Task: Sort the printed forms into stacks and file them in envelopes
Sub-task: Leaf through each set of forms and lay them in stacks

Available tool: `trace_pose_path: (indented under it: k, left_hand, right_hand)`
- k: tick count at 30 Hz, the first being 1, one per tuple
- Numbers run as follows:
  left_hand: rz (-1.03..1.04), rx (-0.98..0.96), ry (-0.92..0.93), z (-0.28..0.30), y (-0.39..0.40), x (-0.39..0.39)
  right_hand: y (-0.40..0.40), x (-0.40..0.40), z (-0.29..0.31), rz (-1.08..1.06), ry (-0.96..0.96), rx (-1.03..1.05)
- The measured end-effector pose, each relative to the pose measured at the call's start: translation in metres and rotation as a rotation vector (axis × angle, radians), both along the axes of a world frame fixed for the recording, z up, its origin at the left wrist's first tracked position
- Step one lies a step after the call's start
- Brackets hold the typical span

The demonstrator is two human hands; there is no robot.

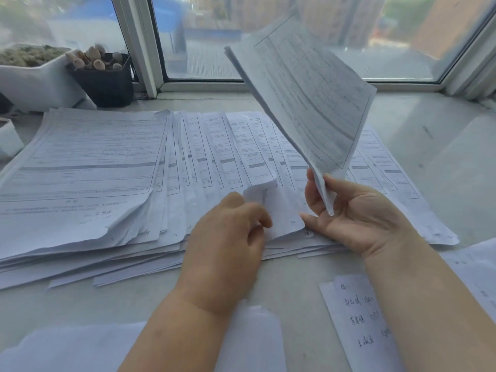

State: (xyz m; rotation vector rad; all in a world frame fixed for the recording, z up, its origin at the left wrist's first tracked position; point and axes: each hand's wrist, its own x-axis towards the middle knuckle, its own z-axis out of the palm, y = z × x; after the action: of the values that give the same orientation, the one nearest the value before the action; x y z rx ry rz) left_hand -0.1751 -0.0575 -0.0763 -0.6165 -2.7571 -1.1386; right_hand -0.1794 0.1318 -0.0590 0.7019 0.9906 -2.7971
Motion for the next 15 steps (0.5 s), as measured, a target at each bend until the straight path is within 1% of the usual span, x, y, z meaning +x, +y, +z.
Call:
trace_pose_path:
  k: [2, 5, 7, 11, 15]
  left_hand:
    - [-0.068, -0.089, -0.003, -0.0021, 0.0027, 0.0012]
    - [-0.090, -0.140, -0.024, -0.0034, 0.0029, 0.0009]
    - [-0.072, -0.131, -0.023, -0.0038, 0.0014, 0.0008]
    - [0.019, -0.051, -0.053, -0.0046, -0.0009, 0.0014]
    - [0.027, -0.038, -0.059, -0.0048, -0.0015, 0.0021]
  right_hand:
    - [0.0020, 0.0006, -0.0030, -0.035, 0.012, -0.053]
    - [0.0032, 0.0002, -0.0040, -0.031, 0.024, -0.064]
    - [0.0031, 0.0002, -0.0041, -0.018, 0.029, -0.061]
    - [0.0025, 0.0002, -0.0026, 0.021, 0.051, -0.035]
    - [-0.0006, -0.0023, 0.0015, 0.029, 0.070, -0.034]
